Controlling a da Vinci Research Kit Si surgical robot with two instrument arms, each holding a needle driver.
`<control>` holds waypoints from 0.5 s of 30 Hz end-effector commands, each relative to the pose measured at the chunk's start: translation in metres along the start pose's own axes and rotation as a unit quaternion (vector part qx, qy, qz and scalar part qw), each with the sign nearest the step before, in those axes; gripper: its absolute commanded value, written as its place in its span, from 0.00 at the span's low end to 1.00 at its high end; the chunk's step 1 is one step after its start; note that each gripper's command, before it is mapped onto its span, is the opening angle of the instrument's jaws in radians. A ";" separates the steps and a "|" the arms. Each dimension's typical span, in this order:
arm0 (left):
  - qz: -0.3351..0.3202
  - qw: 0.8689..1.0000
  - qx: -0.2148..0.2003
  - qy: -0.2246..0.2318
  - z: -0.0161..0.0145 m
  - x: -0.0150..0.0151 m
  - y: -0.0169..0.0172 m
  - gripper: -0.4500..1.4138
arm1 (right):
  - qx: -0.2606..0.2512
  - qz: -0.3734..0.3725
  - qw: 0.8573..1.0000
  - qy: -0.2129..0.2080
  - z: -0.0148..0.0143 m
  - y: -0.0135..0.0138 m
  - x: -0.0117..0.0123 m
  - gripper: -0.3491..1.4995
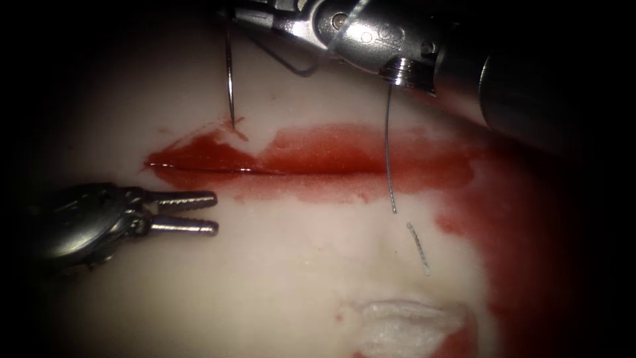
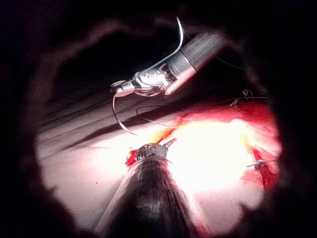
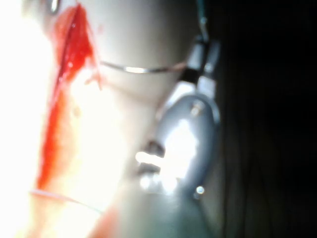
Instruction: Wound Closure
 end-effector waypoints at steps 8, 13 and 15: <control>0.010 1.000 -0.012 0.023 0.0013 0.0002 0.0005 0.19 | -0.018 -0.032 0.999 -0.010 0.0022 0.0001 0.0004 0.35; 0.006 0.999 -0.016 0.035 0.0013 0.0006 0.0006 0.22 | -0.018 -0.038 0.999 -0.009 0.0023 -0.0001 0.0004 0.35; 0.003 0.999 -0.016 0.035 0.0013 0.0006 0.0005 0.22 | -0.018 -0.039 0.999 -0.009 0.0021 0.0000 0.0003 0.35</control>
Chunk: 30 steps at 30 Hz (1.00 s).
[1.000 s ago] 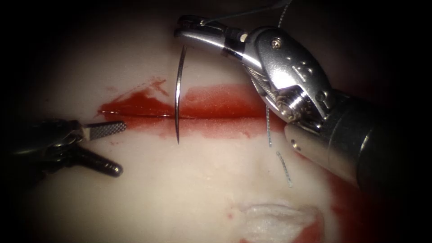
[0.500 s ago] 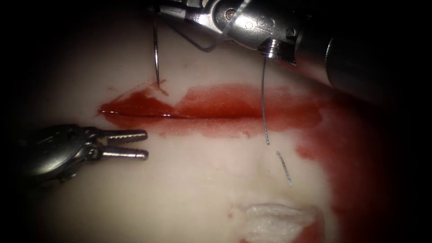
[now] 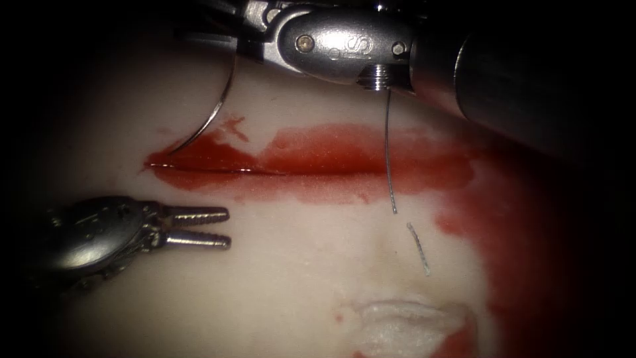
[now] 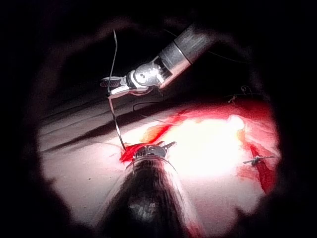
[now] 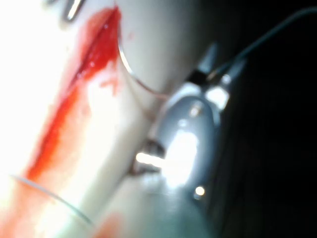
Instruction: Wound Closure
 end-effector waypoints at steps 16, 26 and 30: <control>-0.013 1.000 0.005 -0.003 -0.0001 -0.0014 0.0005 0.24 | -0.007 0.037 0.999 -0.003 -0.0001 0.0017 -0.0007 0.35; -0.034 0.999 0.008 -0.005 -0.0008 -0.0020 0.0003 0.32 | -0.066 0.342 0.937 -0.022 -0.0012 0.0015 -0.0001 0.90; -0.068 0.998 0.003 -0.008 -0.0011 -0.0023 0.0003 0.38 | -0.090 0.426 0.900 -0.020 -0.0024 0.0015 0.0004 0.92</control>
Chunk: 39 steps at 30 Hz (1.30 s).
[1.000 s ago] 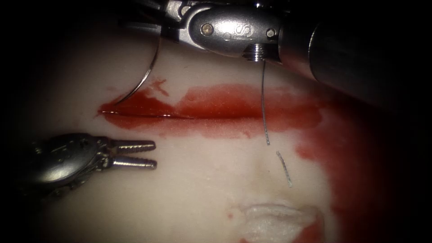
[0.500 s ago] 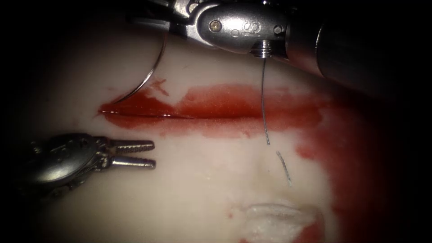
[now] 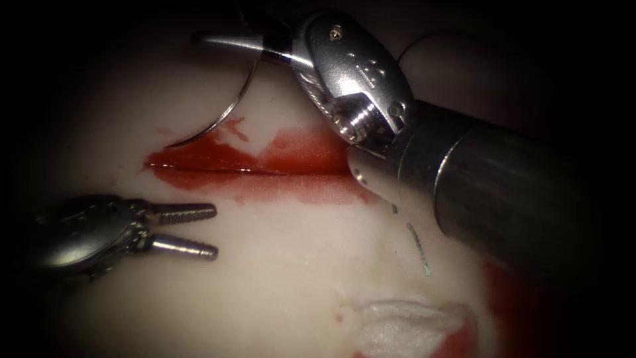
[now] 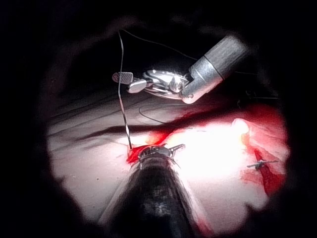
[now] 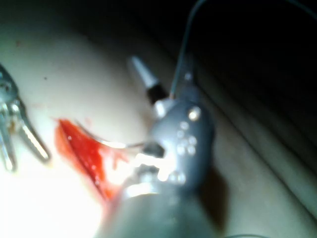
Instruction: Wound Closure
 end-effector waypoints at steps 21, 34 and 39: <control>-0.199 0.979 0.029 -0.008 -0.0064 -0.0099 0.0009 0.69 | -0.104 0.261 0.946 -0.163 -0.0093 -0.0021 0.0017 0.75; 0.025 0.982 -0.145 0.115 -0.0078 -0.0156 0.0085 0.68 | -0.131 0.249 0.947 -0.151 -0.0099 -0.0021 0.0012 0.68; 0.235 0.933 -0.153 0.226 -0.0047 -0.0151 0.0108 0.69 | -0.109 0.176 0.959 -0.194 -0.0099 -0.0022 0.0012 0.55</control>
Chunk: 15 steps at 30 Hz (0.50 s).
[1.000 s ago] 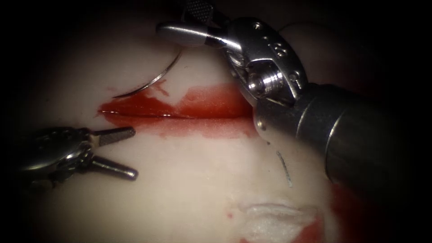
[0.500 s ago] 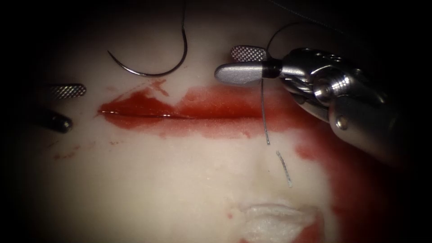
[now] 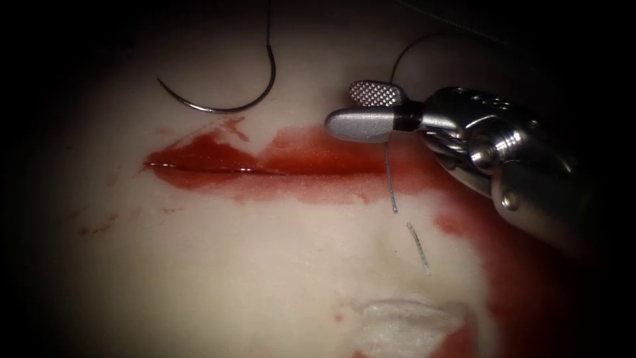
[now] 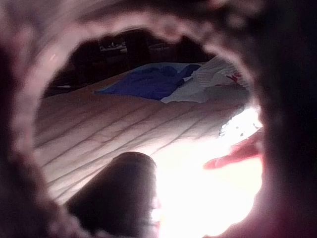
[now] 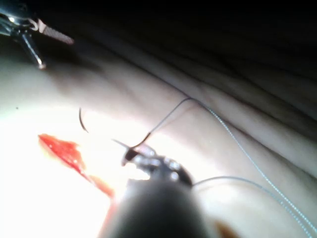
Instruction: Wound Closure
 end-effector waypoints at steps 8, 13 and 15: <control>0.141 0.985 0.089 0.055 0.0074 0.0003 -0.0019 0.44 | 0.009 -0.004 1.000 -0.004 0.0008 0.0001 0.0012 0.55; 0.159 0.975 0.126 0.086 0.0086 0.0002 -0.0022 0.27 | 0.012 -0.004 1.000 -0.006 0.0009 0.0000 0.0011 0.55; 0.167 0.974 0.126 0.087 0.0092 0.0001 -0.0023 0.31 | 0.012 -0.004 1.000 -0.006 0.0010 -0.0001 0.0011 0.55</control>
